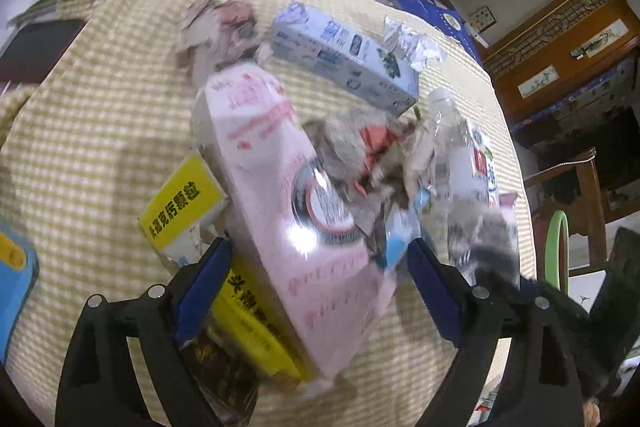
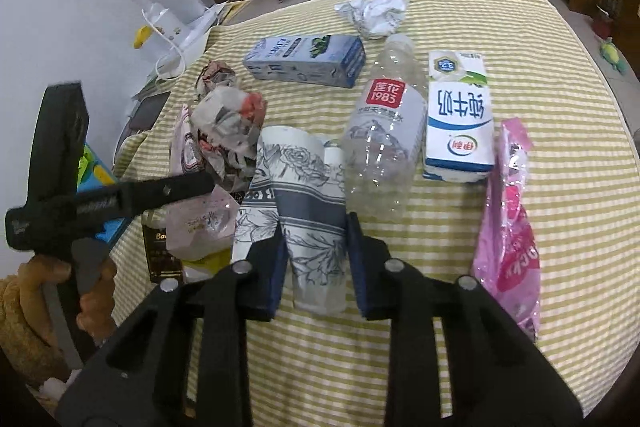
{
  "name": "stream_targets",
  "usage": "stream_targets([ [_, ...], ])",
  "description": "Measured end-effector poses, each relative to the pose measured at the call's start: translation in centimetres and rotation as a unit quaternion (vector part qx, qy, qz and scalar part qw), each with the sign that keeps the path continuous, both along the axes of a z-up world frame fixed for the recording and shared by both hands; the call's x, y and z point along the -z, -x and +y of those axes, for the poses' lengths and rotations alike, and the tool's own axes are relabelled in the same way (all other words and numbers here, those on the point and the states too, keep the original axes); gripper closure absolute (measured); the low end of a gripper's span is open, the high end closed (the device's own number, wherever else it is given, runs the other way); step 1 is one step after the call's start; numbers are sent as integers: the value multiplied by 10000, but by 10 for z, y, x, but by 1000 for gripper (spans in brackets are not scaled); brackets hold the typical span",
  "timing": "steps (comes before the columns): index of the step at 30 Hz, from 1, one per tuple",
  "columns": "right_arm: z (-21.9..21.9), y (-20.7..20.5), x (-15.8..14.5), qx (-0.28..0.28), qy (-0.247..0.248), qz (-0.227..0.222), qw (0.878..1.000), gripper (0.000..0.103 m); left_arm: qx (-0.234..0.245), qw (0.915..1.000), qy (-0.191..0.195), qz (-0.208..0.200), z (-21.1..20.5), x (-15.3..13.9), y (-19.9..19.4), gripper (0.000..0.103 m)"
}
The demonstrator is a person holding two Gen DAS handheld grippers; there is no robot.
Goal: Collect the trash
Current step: 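Grasp the dark snack box with the left tool while the right tool grasps the patterned paper cup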
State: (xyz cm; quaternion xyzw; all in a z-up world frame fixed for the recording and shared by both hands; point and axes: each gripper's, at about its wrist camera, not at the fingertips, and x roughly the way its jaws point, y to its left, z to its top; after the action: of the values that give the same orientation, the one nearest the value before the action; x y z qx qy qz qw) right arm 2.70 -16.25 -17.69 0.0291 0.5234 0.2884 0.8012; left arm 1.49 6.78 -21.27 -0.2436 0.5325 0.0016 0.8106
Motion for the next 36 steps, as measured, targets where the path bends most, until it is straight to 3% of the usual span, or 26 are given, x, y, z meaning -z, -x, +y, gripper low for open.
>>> stream_targets([
  [4,8,2,5,-206,93,118,9997,74,82,9999,-70,69,-4,-1,-15,18],
  [6,13,3,10,-264,155,202,9993,61,68,9999,-72,96,-5,-3,-15,18],
  [7,14,3,13,-262,219,234,9991,50,97,9999,25,136,-6,-3,-14,18],
  [10,14,-1,18,-219,231,318,9990,42,111,9997,33,201,-5,-2,-10,18],
  [13,16,-4,24,-191,272,430,9985,27,-83,9998,201,12,8,-10,3,18],
  [16,20,-6,34,-231,384,525,9976,28,-196,9990,303,-244,24,-21,18,18],
  [17,22,-6,35,-262,420,524,9974,46,-227,9990,265,-283,28,-24,23,17],
  [18,24,-6,36,-315,373,550,9973,57,-277,9990,187,-313,33,-26,29,17],
  [23,26,-6,29,-355,386,344,9980,65,-418,9991,-64,-12,49,-18,59,17],
  [28,23,-8,29,-309,345,378,9982,65,-166,9979,-33,626,44,19,79,19],
  [31,23,-8,27,-321,364,338,9983,65,-240,9957,243,860,42,40,80,38],
  [32,22,-7,26,-319,364,316,9983,66,-299,9964,193,770,41,38,81,45],
  [33,21,-6,24,-307,348,276,9985,67,-211,9968,261,731,38,37,78,61],
  [34,20,-6,22,-293,325,250,9987,68,-123,9968,397,686,36,35,75,67],
  [35,19,-6,19,-271,300,202,9990,70,-95,9973,390,618,34,32,72,82],
  [36,18,-6,16,-247,279,142,9992,71,9,9981,257,569,30,28,67,83],
])
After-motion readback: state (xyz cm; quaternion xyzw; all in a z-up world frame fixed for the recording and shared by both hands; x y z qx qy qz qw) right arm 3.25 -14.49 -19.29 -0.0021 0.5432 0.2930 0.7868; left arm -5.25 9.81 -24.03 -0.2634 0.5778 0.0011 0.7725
